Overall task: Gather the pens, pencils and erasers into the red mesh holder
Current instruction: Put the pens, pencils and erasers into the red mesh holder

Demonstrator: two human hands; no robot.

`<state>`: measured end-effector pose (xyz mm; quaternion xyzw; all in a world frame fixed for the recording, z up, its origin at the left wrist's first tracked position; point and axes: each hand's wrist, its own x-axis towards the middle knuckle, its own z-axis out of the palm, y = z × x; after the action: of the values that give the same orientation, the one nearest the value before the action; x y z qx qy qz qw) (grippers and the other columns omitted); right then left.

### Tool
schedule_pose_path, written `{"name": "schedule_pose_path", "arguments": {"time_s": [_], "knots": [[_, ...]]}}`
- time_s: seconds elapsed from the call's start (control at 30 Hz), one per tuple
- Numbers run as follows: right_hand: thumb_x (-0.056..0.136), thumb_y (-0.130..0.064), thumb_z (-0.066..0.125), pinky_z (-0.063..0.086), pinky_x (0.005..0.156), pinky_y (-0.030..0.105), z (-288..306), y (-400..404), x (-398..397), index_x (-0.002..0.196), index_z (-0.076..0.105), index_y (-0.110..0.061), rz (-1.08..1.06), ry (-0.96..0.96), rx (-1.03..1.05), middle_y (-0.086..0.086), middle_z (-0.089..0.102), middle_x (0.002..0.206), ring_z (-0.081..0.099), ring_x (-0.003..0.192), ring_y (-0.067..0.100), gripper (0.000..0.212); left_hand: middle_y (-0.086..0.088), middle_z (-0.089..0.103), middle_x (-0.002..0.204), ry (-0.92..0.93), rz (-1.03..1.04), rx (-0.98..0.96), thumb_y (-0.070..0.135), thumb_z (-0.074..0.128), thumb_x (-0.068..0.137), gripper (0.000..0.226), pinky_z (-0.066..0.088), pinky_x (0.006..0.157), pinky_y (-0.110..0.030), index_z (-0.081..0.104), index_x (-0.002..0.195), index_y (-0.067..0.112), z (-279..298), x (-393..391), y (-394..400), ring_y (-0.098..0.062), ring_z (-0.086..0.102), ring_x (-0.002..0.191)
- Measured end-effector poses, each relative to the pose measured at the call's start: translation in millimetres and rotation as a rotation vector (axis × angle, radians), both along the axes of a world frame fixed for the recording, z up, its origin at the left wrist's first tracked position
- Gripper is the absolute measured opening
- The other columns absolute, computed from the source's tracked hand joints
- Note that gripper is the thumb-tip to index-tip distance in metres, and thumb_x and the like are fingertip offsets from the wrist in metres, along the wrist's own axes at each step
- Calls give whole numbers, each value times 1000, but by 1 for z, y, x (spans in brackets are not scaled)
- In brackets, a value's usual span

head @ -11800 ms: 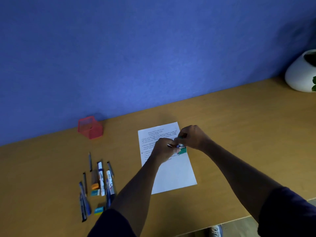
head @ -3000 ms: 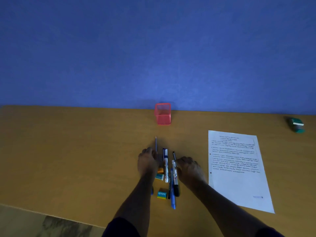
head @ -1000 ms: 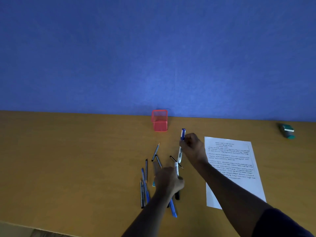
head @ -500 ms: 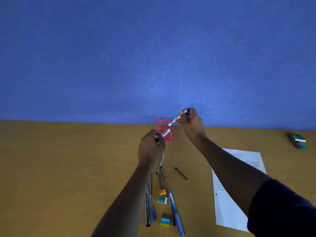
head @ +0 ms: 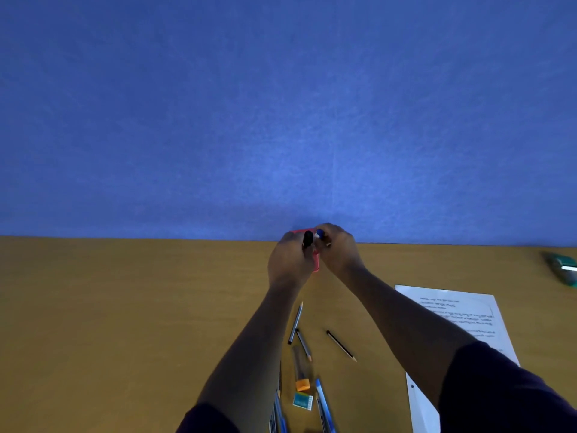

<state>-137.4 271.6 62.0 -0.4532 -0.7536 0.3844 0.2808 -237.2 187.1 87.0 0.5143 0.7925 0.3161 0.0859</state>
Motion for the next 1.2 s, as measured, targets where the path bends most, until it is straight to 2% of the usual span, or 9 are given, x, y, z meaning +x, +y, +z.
{"name": "schedule_pose_path", "arguments": {"time_s": [0.13,0.4,0.47,0.53,0.73,0.9,0.97,1.1,1.2], "knots": [[89,-15,65,54,64,34,-7,1,0,99,67,-15,-38,47,3,2,71,84,66,73,17,9,-10,61,99,92,19,81,29,58,98,24,37,62,-31,63,102,6,2,1,4,-28,61,85],[90,-20,67,58,68,35,-13,4,-2,103,72,-15,-41,-7,18,2,75,92,70,81,18,15,-10,57,94,80,51,249,26,58,98,25,48,60,-39,60,97,2,5,-5,8,-26,57,77],[91,-20,66,55,61,27,-15,3,-2,103,71,-17,-33,-11,15,0,75,91,68,77,12,14,-10,57,95,79,57,297,26,58,98,25,46,58,-35,60,97,1,4,-5,8,-24,56,76],[92,-21,65,43,55,15,-16,0,-1,105,71,-18,-10,-39,47,-2,74,91,63,72,7,14,-9,55,95,79,65,320,26,56,99,26,45,56,-33,58,98,1,4,-4,10,-22,55,75],[94,-19,65,46,56,21,-17,-8,1,99,72,-16,11,-59,79,0,73,86,65,72,12,10,-15,56,97,60,65,222,25,56,97,27,49,58,-39,59,99,-2,-7,-10,8,-31,58,77],[94,-20,64,51,72,32,-13,-3,1,106,73,-13,25,-60,79,6,70,96,65,85,20,17,-12,57,105,30,69,32,23,58,97,22,38,61,-31,62,104,3,-21,-9,7,-30,60,83],[94,-18,63,51,72,33,-12,-2,1,106,73,-12,30,-68,92,7,69,97,65,86,22,18,-10,58,105,36,39,-26,26,55,98,24,39,64,-30,64,107,6,-23,-8,7,-28,61,85],[95,-18,60,53,72,40,-14,0,0,99,71,-8,47,-103,98,13,67,93,64,83,28,15,-12,62,95,95,-22,-82,19,62,88,14,35,64,-29,69,93,9,-25,-7,8,-33,62,82],[97,-19,58,53,72,38,-17,0,2,104,69,-5,37,-105,108,14,67,96,64,85,29,19,-6,67,94,163,-6,-125,26,63,91,12,41,73,-33,72,95,20,-28,-8,9,-30,64,91]]}}
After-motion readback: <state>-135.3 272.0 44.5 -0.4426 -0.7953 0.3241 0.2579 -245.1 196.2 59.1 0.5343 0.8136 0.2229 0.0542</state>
